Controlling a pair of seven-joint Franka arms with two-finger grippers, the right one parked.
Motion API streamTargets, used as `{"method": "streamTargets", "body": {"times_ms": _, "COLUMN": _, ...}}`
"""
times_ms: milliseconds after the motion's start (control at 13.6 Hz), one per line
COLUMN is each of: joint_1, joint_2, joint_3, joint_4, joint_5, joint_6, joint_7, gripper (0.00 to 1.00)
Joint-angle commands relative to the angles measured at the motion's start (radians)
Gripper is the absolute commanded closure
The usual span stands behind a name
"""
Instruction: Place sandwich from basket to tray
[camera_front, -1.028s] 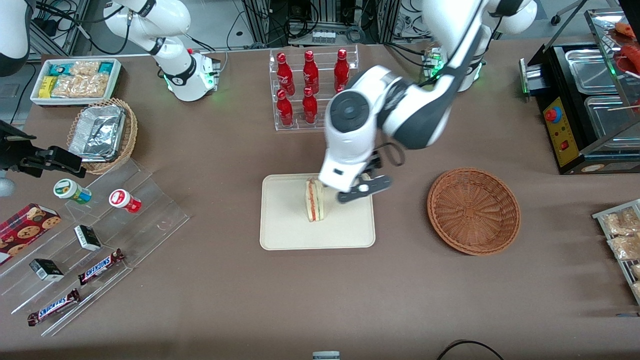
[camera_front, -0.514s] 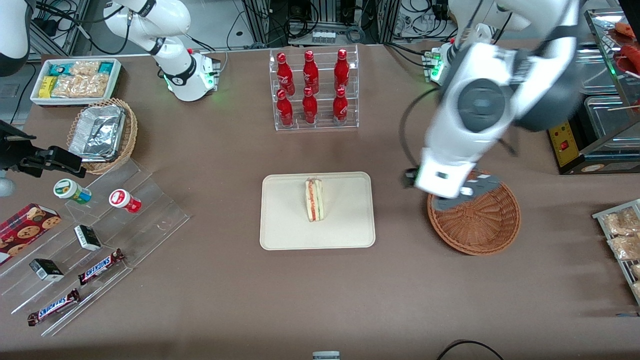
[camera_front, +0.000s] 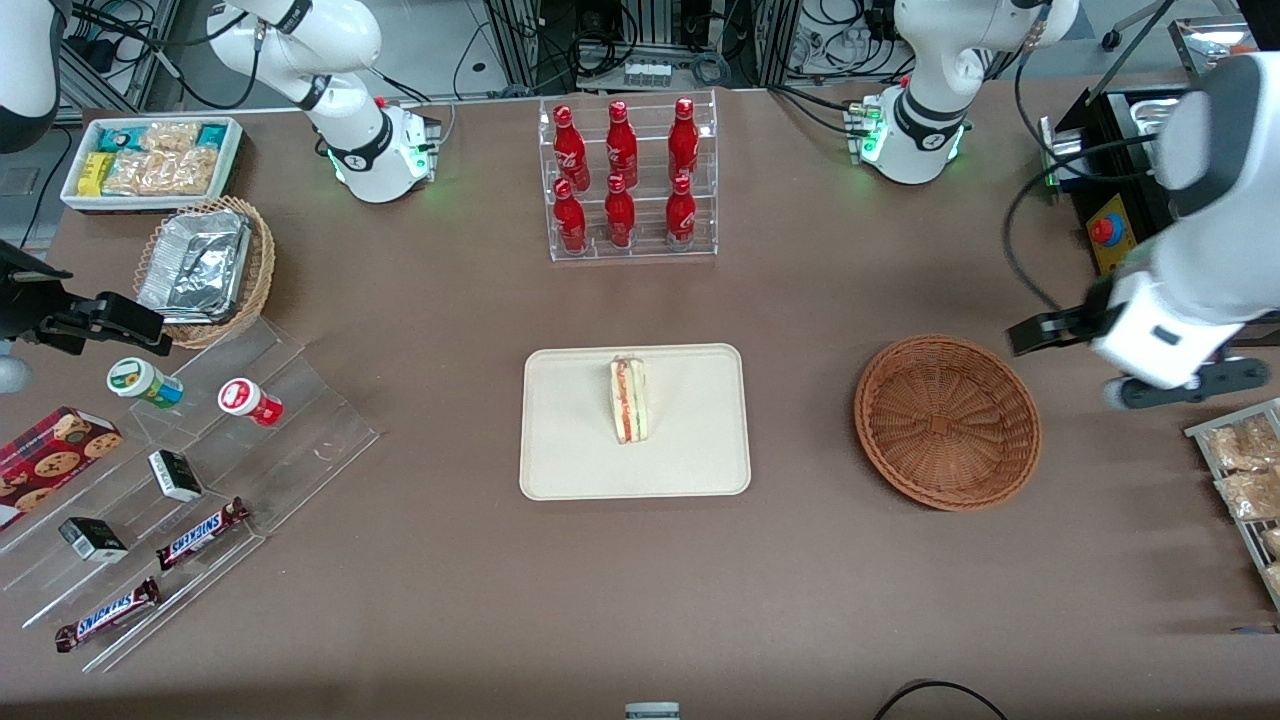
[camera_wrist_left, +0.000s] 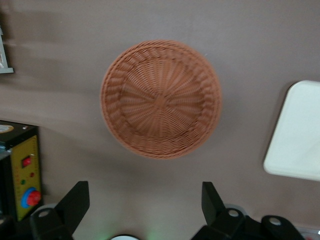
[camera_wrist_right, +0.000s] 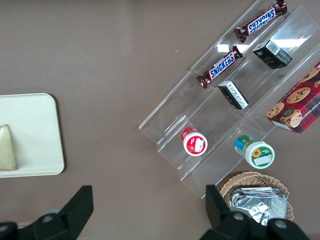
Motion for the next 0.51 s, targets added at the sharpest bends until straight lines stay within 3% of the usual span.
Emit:
{"method": "streamTargets", "body": {"times_ms": 0, "joint_1": 0.03, "joint_2": -0.1, "joint_3": -0.011, "joint_4": -0.14, "joint_5": -0.021, "joint_6": 0.049, "joint_7": 0.124, "gripper": 0.01}}
{"method": "streamTargets", "body": {"times_ms": 220, "joint_1": 0.026, "joint_2": -0.184, "joint_3": 0.031, "joint_4": -0.268, "joint_5": -0.02, "joint_6": 0.11, "joint_7": 0.215, "gripper": 0.01}}
{"method": "streamTargets", "body": {"times_ms": 440, "joint_1": 0.026, "joint_2": -0.206, "joint_3": 0.033, "joint_4": -0.29, "joint_5": -0.005, "joint_6": 0.122, "joint_7": 0.231, "gripper": 0.01}}
